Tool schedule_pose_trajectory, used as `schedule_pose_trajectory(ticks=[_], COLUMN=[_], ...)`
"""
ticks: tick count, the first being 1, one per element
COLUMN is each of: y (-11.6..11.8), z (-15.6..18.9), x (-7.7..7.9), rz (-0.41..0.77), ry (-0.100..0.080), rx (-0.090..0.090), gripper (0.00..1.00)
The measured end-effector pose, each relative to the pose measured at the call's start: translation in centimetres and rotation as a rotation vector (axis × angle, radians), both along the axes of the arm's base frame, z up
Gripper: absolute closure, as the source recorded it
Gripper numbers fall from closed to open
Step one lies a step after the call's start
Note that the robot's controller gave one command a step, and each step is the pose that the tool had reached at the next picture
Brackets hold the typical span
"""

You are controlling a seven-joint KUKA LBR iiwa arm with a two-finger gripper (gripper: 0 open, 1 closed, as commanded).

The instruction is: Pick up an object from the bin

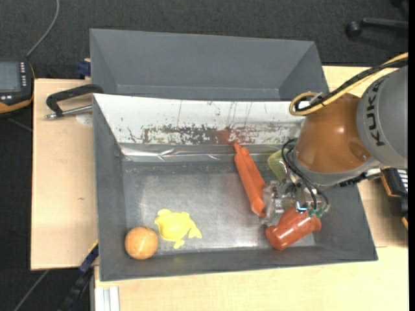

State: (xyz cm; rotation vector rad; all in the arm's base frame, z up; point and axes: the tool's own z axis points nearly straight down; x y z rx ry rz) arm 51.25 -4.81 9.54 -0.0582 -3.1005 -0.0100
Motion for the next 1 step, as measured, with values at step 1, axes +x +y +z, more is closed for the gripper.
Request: schedule_pose_trajectory(ticks=[1], y=[-1.04], z=[1.88], x=[0.07], rz=[-0.006], ry=[0.004], rx=[0.002], gripper=[1.0])
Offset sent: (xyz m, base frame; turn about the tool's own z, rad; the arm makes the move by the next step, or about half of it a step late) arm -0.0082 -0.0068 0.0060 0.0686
